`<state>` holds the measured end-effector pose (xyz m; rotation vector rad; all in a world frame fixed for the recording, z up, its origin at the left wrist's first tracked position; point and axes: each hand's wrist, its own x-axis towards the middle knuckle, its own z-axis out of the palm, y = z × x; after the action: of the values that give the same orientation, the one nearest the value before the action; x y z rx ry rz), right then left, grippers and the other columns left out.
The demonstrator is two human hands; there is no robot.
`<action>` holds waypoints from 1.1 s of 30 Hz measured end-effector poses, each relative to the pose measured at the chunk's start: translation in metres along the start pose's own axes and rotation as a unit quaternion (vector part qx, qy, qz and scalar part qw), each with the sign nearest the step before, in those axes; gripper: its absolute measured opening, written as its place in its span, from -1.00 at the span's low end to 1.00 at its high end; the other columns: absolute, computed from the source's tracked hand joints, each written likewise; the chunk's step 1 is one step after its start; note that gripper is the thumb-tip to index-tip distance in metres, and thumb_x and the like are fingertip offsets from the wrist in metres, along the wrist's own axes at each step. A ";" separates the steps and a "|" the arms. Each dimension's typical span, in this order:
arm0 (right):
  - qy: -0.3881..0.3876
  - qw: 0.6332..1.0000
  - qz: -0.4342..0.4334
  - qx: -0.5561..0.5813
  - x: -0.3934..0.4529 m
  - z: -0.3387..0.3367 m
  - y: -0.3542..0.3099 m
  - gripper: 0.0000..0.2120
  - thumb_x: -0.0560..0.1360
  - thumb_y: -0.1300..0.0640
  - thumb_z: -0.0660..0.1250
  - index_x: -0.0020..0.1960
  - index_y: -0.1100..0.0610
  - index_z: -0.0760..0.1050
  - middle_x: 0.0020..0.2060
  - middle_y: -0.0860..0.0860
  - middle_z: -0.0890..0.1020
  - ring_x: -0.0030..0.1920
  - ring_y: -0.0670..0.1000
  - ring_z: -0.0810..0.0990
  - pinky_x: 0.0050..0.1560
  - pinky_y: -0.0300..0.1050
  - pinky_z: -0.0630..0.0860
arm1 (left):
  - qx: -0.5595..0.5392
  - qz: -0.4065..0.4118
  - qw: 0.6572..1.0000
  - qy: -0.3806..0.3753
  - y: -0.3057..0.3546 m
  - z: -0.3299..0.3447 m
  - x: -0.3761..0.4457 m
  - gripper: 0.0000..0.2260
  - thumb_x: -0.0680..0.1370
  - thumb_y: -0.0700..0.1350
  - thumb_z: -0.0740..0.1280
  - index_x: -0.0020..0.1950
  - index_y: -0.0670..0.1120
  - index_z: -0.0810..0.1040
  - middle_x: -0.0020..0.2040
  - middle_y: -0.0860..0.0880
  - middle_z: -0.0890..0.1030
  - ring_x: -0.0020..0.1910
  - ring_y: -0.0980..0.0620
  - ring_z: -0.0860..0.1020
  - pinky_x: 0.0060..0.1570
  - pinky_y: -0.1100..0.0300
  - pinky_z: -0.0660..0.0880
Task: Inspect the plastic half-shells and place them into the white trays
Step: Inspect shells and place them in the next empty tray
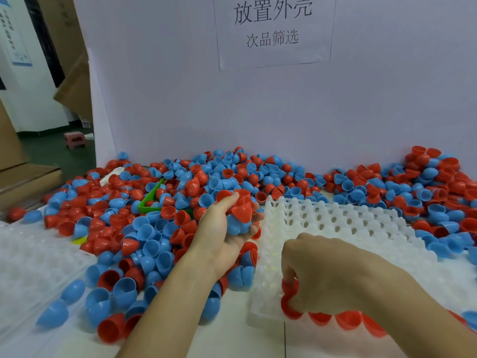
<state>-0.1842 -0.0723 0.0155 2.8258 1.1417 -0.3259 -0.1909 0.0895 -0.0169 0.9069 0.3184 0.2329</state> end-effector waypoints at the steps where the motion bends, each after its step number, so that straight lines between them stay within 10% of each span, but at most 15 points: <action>1: 0.000 1.000 -0.001 0.007 0.000 -0.002 0.001 -0.69 0.46 -0.05 0.46 0.14 0.02 0.53 -0.06 -0.07 0.52 -0.22 -0.09 0.50 -0.31 -0.26 0.42 | -0.002 -0.002 1.000 0.002 0.000 0.000 0.000 -0.80 0.63 -0.11 0.30 0.07 -0.22 0.61 -0.20 -0.17 0.68 -0.30 -0.05 0.67 -0.44 0.19 0.50; 7: 0.157 0.982 -0.010 0.107 0.015 -0.025 0.018 -0.84 0.61 0.04 0.28 0.09 -0.03 0.63 -0.34 -0.22 0.51 -0.37 -0.25 0.53 -0.40 -0.40 0.40 | 0.019 -0.004 1.000 -0.015 -0.002 0.000 0.002 -0.80 0.63 -0.11 0.30 -0.01 -0.23 0.63 -0.22 -0.16 0.68 -0.34 -0.02 0.64 -0.44 0.20 0.50; 11: 0.282 0.937 -0.017 0.206 0.033 -0.034 0.026 -0.76 0.63 0.07 0.26 0.27 -0.05 0.53 -0.12 -0.17 0.57 -0.28 -0.29 0.47 -0.31 -0.45 0.29 | 0.046 -0.008 0.997 -0.058 -0.006 -0.001 0.001 -0.79 0.62 -0.11 0.30 0.12 -0.22 0.61 -0.19 -0.17 0.66 -0.34 -0.02 0.60 -0.38 0.18 0.50; 16: 0.247 0.939 -0.044 0.235 0.046 -0.030 0.026 -0.74 0.62 0.03 0.28 0.29 -0.04 0.54 0.09 -0.11 0.65 -0.13 -0.20 0.53 -0.13 -0.39 0.41 | 0.086 -0.011 0.987 -0.135 -0.007 -0.002 0.000 -0.83 0.55 -0.11 0.33 -0.08 -0.13 0.70 -0.17 -0.19 0.62 -0.33 -0.04 0.57 -0.33 0.14 0.48; 24: 0.277 0.925 -0.024 0.261 0.046 -0.029 0.036 -0.85 0.52 0.20 0.42 -0.17 -0.02 0.63 -0.29 -0.23 0.61 -0.31 -0.27 0.58 -0.33 -0.45 0.44 | 0.123 -0.004 0.977 -0.173 -0.009 0.001 -0.003 -0.80 0.51 -0.12 0.34 -0.02 -0.20 0.69 -0.19 -0.23 0.61 -0.39 -0.06 0.52 -0.41 0.16 0.46; 33: 0.230 0.746 -0.055 0.623 0.028 -0.041 0.053 -0.90 0.57 0.30 0.34 -0.03 0.19 0.63 -0.22 0.07 0.74 -0.26 -0.02 0.71 -0.26 -0.32 0.55 | 0.075 0.021 0.992 -0.104 -0.003 -0.002 0.000 -0.81 0.44 -0.12 0.35 -0.03 -0.13 0.69 -0.17 -0.19 0.63 -0.35 -0.05 0.56 -0.40 0.16 0.52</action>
<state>-0.1210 -0.0850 0.0488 4.1929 1.5886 -0.5919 -0.1917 0.0887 -0.0206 1.0781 0.1243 0.1531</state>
